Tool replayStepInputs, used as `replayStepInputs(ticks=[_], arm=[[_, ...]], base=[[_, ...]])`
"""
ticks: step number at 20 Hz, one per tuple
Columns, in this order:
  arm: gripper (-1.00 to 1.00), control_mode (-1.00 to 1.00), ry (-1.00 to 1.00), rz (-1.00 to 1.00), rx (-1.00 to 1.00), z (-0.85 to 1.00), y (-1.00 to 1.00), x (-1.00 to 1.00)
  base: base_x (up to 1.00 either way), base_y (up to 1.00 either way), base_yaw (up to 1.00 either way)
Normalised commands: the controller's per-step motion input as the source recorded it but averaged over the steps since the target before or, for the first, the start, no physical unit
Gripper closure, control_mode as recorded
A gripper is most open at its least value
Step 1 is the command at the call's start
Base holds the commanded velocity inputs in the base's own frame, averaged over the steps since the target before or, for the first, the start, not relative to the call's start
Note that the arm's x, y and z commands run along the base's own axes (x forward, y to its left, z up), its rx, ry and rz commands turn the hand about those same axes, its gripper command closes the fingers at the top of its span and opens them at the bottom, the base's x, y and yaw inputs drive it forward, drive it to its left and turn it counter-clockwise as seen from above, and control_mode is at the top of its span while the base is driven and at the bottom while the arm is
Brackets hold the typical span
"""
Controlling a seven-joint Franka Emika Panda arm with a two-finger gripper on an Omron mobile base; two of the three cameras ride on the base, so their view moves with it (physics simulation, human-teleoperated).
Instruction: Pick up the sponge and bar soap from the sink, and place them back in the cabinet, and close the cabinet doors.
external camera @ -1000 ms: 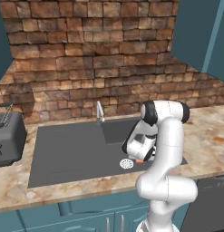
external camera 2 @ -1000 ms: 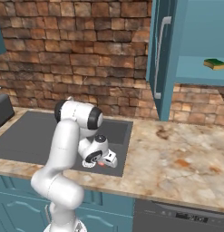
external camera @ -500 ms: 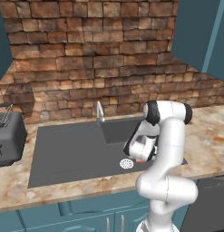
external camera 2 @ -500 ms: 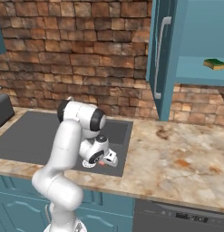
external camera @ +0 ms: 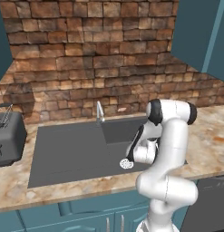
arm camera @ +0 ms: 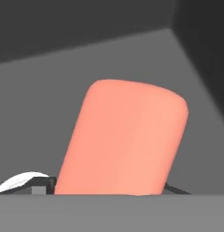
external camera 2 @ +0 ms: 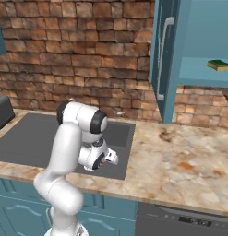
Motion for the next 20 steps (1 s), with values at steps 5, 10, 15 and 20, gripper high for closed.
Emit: replayStepInputs(ticks=[5,10,15,20], arm=[[1.00,-1.00,-0.14,0.03,-0.04,0.76,-0.16,-0.69],[1.00,-1.00,-0.02,0.03,0.00,0.89,-0.11,-0.60],[1.00,-1.00,0.01,0.00,0.00,0.95,-0.02,-0.50],[1.00,-1.00,0.06,0.00,0.00,0.99,0.00,-0.39]], base=[[0.00,0.00,0.00],[0.00,0.00,0.00],[0.00,0.00,0.00],[0.00,0.00,0.00]])
